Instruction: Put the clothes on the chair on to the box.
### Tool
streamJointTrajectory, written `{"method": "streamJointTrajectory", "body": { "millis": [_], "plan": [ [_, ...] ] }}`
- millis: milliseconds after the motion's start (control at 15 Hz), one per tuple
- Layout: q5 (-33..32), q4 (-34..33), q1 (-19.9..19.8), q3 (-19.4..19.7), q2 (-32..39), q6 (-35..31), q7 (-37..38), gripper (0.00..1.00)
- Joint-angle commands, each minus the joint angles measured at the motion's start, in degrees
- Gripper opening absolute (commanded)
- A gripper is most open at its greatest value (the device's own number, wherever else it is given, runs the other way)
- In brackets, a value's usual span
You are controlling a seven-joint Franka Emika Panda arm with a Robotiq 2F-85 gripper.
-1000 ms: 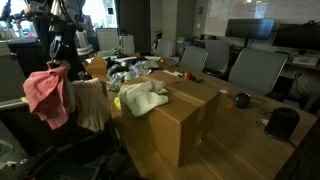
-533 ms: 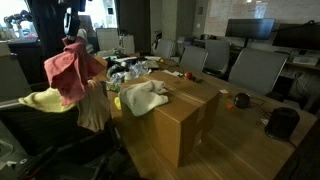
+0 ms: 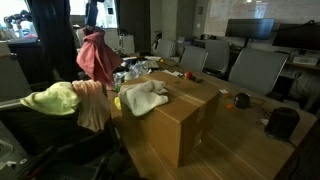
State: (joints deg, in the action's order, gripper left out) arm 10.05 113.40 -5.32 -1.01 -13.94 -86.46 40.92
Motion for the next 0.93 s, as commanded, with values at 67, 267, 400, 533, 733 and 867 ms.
{"method": "streamJointTrajectory", "body": {
  "millis": [67,267,400,533,733,867],
  "plan": [
    [1.5,-10.2,-1.5,3.3,7.1,5.7,1.5,0.06],
    [2.9,-14.4,-2.4,5.6,10.2,8.3,1.8,0.06],
    [3.9,-16.4,-2.8,6.8,11.9,9.1,2.4,0.06],
    [5.2,-18.3,-3.2,7.8,13.4,9.2,3.1,0.06],
    [6.8,-21.4,-3.6,9.0,15.7,10.1,4.6,0.06],
    [8.2,-23.9,-4.0,9.8,17.2,10.9,5.1,0.06]
  ]
}}
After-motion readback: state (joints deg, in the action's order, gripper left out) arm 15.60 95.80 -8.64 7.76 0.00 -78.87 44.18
